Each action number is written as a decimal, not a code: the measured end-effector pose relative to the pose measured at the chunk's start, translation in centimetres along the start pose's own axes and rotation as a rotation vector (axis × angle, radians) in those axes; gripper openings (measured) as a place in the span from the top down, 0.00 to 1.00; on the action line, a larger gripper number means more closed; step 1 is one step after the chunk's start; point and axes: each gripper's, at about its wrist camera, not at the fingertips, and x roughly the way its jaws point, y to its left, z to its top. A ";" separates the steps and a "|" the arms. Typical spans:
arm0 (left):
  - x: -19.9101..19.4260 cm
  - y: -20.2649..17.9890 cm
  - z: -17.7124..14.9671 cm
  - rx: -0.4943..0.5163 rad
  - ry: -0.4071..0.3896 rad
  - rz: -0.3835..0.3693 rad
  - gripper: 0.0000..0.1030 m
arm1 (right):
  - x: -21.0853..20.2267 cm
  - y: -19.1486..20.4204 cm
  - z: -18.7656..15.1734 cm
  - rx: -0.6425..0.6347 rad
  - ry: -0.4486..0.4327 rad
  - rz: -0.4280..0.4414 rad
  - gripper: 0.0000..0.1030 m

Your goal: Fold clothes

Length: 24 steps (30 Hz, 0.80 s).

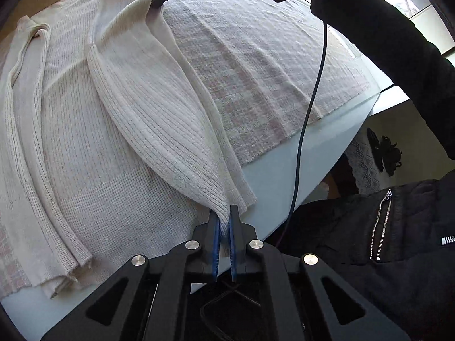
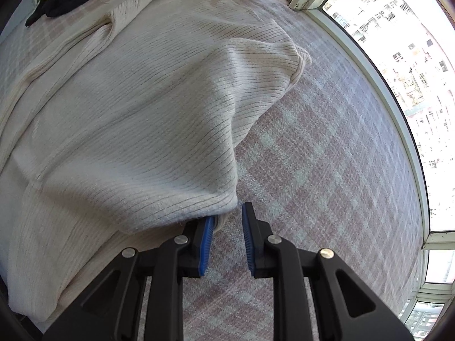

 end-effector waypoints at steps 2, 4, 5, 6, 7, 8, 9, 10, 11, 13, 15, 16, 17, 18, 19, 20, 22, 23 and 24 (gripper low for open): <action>-0.3 0.2 0.1 -0.032 -0.005 -0.052 0.95 | 0.0 0.3 0.0 -0.001 -0.002 -0.003 0.81; 1.0 1.5 -0.3 -0.056 0.042 0.030 0.95 | -0.5 0.3 -0.1 0.001 -0.001 -0.005 0.81; 1.4 2.4 -0.8 -0.070 0.059 0.053 0.94 | -0.8 0.3 -0.2 0.002 -0.001 -0.006 0.81; 1.7 3.2 -1.2 -0.082 0.072 0.072 0.93 | -0.7 0.3 -0.3 0.001 -0.002 -0.008 0.81; 1.5 3.3 -1.2 -0.090 0.063 0.075 0.90 | -0.6 0.4 -0.5 0.000 -0.002 -0.011 0.81; 1.3 3.3 -1.3 -0.098 0.054 0.077 0.88 | -0.1 0.3 -0.7 0.001 -0.006 -0.015 0.81; 1.0 3.4 -1.3 -0.102 0.046 0.080 0.77 | 0.5 0.3 -1.0 0.004 -0.011 -0.019 0.81; 0.6 3.1 -1.3 -0.091 0.045 0.092 0.64 | 1.0 -0.6 -1.2 0.015 -0.023 -0.020 0.81; 0.1 2.8 -1.4 -0.077 0.042 0.091 0.62 | 1.1 -1.5 -1.4 0.050 -0.027 0.005 0.81; -0.9 2.1 -1.5 -0.057 0.030 0.089 0.62 | 1.0 -2.9 -1.9 0.134 -0.029 0.074 0.81; -2.3 1.6 -1.2 -0.051 -0.008 0.087 0.60 | 0.9 -4.3 -2.3 0.219 -0.030 0.143 0.81; -3.0 1.7 -0.7 -0.044 -0.031 0.095 0.59 | 1.1 -4.9 -2.7 0.239 -0.031 0.165 0.77; -3.3 1.9 0.1 -0.037 -0.048 0.114 0.58 | 1.2 -5.1 -3.0 0.229 -0.034 0.169 0.71; -3.7 2.1 0.8 -0.029 -0.064 0.133 0.57 | 1.2 -5.0 -3.4 0.201 -0.032 0.168 0.69; -4.0 2.4 1.6 -0.022 -0.080 0.150 0.57 | 0.9 -5.0 -3.9 0.176 -0.024 0.169 0.68; -4.2 3.1 2.5 -0.017 -0.092 0.155 0.57 | 0.4 -5.0 -4.4 0.155 -0.015 0.171 0.68; -3.8 3.5 3.7 -0.010 -0.101 0.133 0.57 | -0.8 -5.2 -5.4 0.116 -0.004 0.178 0.67; -3.4 3.7 4.2 -0.006 -0.104 0.124 0.57 | -1.6 -5.6 -5.8 0.104 -0.009 0.190 0.67; -3.0 3.8 4.7 -0.003 -0.106 0.112 0.57 | -2.4 -6.1 -5.8 0.111 -0.030 0.198 0.67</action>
